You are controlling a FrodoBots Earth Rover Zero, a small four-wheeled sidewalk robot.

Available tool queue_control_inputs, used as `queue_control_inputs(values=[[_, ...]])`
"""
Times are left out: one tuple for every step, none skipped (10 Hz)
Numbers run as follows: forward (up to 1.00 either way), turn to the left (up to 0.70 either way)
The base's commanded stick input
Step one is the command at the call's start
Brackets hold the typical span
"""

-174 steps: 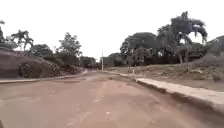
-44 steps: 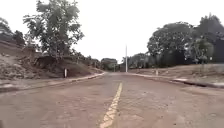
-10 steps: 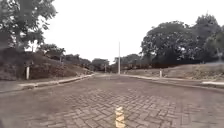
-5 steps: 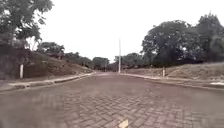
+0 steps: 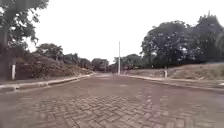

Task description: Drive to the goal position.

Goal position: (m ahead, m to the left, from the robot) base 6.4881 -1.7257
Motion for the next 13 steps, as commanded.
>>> queue_control_inputs(values=[[1.0,0.0],[1.0,0.0],[1.0,0.0],[1.0,0.0],[1.0,0.0],[1.0,0.0],[1.0,0.0],[1.0,0.0],[1.0,0.0],[1.0,0.0],[1.0,0.0],[1.0,0.0],[1.0,0.0]])
